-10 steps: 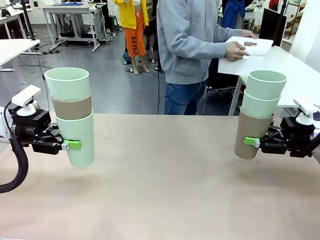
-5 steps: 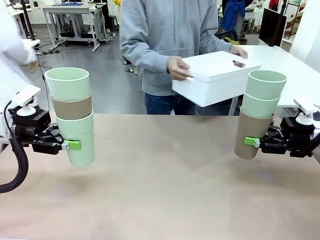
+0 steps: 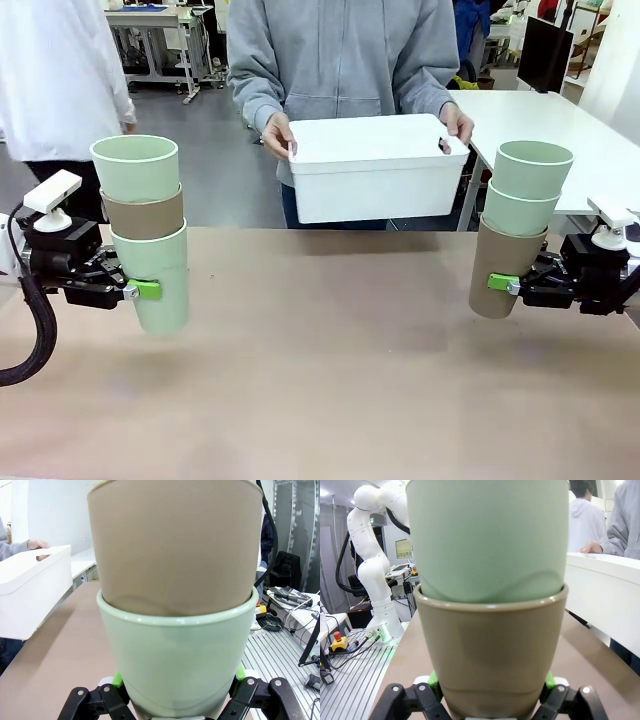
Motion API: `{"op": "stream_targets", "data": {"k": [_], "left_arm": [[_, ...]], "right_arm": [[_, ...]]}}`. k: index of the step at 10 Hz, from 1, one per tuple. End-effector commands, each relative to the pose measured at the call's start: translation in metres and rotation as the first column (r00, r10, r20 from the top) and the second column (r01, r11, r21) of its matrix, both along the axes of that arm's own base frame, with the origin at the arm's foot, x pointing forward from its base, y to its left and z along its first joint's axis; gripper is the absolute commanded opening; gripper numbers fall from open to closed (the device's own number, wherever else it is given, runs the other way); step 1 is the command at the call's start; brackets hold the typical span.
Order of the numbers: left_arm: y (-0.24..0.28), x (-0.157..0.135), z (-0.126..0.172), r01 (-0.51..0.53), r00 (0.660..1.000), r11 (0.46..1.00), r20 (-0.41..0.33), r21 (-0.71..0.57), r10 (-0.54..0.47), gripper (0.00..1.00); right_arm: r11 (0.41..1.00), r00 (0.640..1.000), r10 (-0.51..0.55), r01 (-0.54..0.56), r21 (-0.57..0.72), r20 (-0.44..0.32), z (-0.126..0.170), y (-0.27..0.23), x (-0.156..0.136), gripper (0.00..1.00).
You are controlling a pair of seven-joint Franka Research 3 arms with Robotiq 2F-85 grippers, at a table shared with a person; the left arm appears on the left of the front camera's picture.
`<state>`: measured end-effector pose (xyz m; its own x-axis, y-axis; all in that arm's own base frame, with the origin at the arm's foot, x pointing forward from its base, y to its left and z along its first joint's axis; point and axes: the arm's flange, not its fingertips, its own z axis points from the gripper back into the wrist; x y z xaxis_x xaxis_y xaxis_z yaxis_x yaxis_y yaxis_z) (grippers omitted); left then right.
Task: Stack the cups and store them in the basket.
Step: Place the stack of Reusable plastic cups into the Pantry Basket.
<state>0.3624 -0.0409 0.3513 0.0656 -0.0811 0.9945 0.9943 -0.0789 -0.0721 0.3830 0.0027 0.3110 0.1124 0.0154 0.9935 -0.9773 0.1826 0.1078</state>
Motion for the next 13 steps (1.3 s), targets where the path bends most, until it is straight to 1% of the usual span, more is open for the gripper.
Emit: {"op": "stream_targets", "data": {"k": [1, 13], "left_arm": [[0.0017, -0.0009, 0.0031, -0.001, 1.0, 1.0, 0.013, -0.009, 0.002, 0.87], [0.0017, -0.0009, 0.0031, -0.001, 1.0, 1.0, 0.013, -0.009, 0.002, 0.87]], "right_arm": [[1.0, 1.0, -0.001, 0.001, -0.001, 0.012, 0.0043, -0.0002, 0.0003, 0.84], [1.0, 1.0, -0.001, 0.001, -0.001, 0.012, 0.0043, -0.0002, 0.0003, 0.84]]}}
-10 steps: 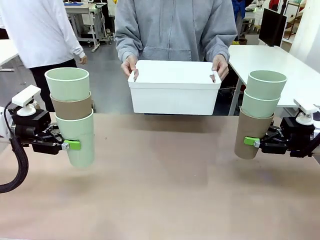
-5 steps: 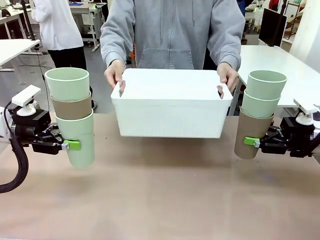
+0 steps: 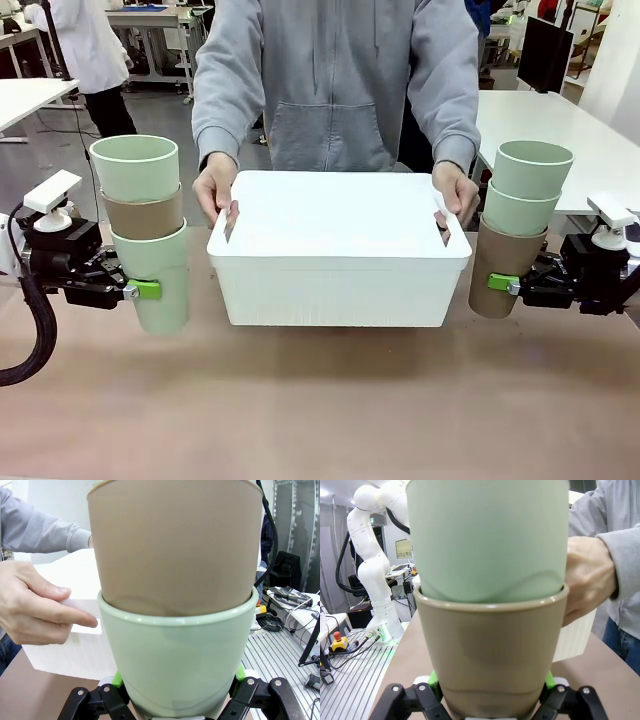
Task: Stack the cups and store them in the basket.
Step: Place the stack of Reusable plastic cups into the Pantry Basket.
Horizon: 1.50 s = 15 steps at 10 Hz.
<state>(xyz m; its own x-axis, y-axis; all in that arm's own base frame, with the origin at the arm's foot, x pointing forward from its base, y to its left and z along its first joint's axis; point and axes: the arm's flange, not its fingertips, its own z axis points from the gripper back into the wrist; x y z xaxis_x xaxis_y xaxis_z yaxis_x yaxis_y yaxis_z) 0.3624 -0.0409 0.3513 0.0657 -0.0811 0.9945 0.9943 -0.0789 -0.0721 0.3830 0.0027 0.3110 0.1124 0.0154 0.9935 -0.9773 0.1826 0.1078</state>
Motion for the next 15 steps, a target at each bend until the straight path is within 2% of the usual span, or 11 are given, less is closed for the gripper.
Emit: {"op": "stream_targets", "data": {"k": [1, 15], "left_arm": [[0.0017, -0.0009, 0.0031, -0.001, 1.0, 1.0, 0.013, -0.009, 0.001, 0.87], [0.0017, -0.0009, 0.0031, -0.001, 1.0, 1.0, 0.013, -0.009, 0.001, 0.87]], "right_arm": [[1.0, 1.0, -0.001, 0.001, -0.001, 0.012, 0.0043, -0.0002, 0.0003, 0.84], [1.0, 1.0, -0.001, 0.001, -0.001, 0.012, 0.0043, -0.0002, 0.0003, 0.84]]}}
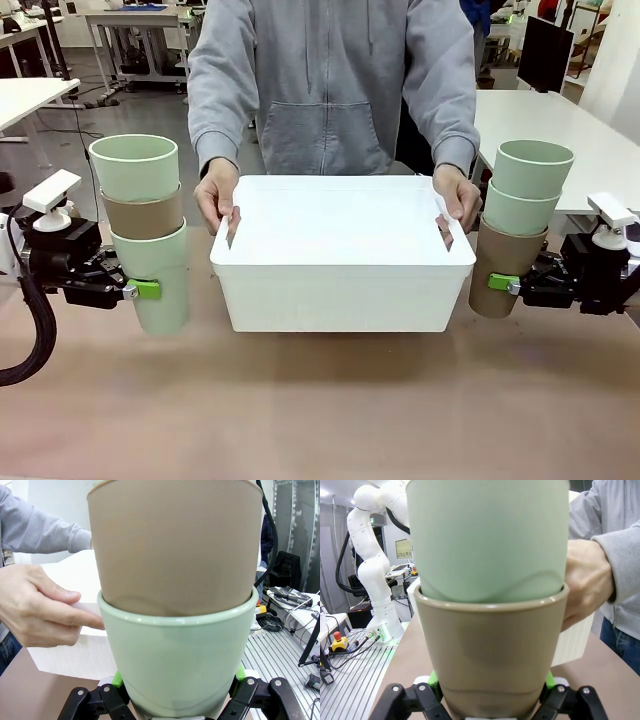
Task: Stack the cups and store them in the basket.
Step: Place the stack of Reusable plastic cups into the Pantry Basket.
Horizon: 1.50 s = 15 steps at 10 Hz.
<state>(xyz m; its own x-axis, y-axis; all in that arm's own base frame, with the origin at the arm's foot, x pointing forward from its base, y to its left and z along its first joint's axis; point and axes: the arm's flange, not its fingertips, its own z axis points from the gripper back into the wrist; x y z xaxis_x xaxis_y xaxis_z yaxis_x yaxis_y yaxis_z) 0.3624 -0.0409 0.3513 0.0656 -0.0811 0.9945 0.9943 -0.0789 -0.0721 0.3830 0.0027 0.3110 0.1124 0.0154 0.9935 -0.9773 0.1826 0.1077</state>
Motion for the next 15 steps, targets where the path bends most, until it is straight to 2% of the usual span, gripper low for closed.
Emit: {"op": "stream_targets", "data": {"k": [1, 9, 12, 14, 15], "left_arm": [[0.002, -0.001, 0.003, -0.001, 1.0, 1.0, 0.013, -0.009, 0.002, 0.87], [0.002, -0.001, 0.003, -0.001, 1.0, 1.0, 0.013, -0.009, 0.002, 0.87], [0.002, -0.001, 0.003, -0.001, 1.0, 1.0, 0.013, -0.009, 0.002, 0.87], [0.002, -0.001, 0.003, -0.001, 1.0, 1.0, 0.013, -0.009, 0.002, 0.87], [0.002, -0.001, 0.003, -0.001, 1.0, 1.0, 0.013, -0.009, 0.002, 0.87]], "right_arm": [[1.0, 1.0, -0.001, 0.001, -0.001, 0.012, 0.004, 0.0, 0.0, 0.84], [1.0, 1.0, 0.0, 0.0, 0.0, 0.0, 0.0, 0.0, 0.0, 0.84], [0.999, 1.0, 0.013, -0.012, -0.051, 0.025, 0.063, -0.003, -0.006, 0.84], [0.995, 1.0, 0.023, -0.023, -0.094, 0.005, 0.105, 0.01, -0.004, 0.84], [0.987, 1.0, 0.002, -0.003, -0.158, -0.002, 0.122, 0.025, -0.004, 0.84]]}}
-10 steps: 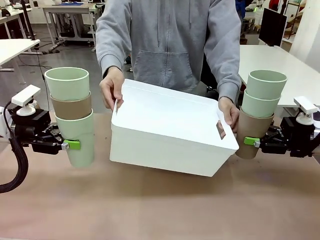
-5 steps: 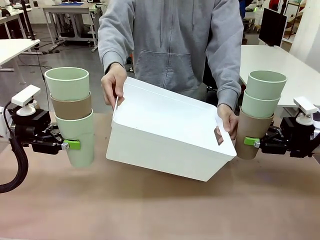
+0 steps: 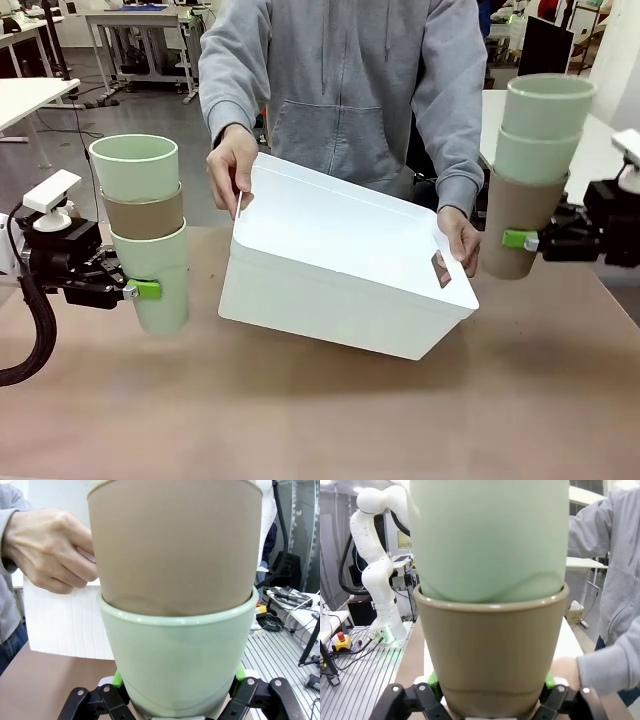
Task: Stack the cups and store them in the basket.
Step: Place the stack of Reusable plastic cups into the Pantry Basket.
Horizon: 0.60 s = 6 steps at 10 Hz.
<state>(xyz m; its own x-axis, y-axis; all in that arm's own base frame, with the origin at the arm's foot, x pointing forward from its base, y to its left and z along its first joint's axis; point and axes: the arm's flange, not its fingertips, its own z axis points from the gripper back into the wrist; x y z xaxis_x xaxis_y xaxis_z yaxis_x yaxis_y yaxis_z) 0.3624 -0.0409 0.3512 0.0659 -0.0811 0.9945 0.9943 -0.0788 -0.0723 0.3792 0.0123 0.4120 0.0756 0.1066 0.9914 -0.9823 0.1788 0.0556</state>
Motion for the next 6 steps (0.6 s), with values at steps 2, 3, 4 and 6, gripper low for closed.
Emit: {"op": "stream_targets", "data": {"k": [2, 3, 4, 6], "left_arm": [[0.002, -0.001, 0.003, -0.001, 1.0, 1.0, 0.013, -0.009, 0.001, 0.87], [0.002, -0.001, 0.003, -0.001, 1.0, 1.0, 0.013, -0.009, 0.001, 0.87], [0.002, -0.001, 0.003, -0.001, 1.0, 1.0, 0.013, -0.009, 0.001, 0.87], [0.002, -0.001, 0.003, -0.001, 1.0, 1.0, 0.013, -0.009, 0.001, 0.87]], "right_arm": [[0.987, 0.998, -0.038, 0.031, -0.16, -0.043, 0.056, 0.046, 0.004, 0.84], [0.975, 0.998, -0.054, 0.043, -0.217, -0.044, 0.071, 0.065, 0.008, 0.84], [0.96, 0.998, -0.059, 0.047, -0.276, -0.035, 0.082, 0.085, 0.014, 0.84], [0.913, 0.997, -0.078, 0.059, -0.404, -0.03, 0.085, 0.135, 0.032, 0.84]]}}
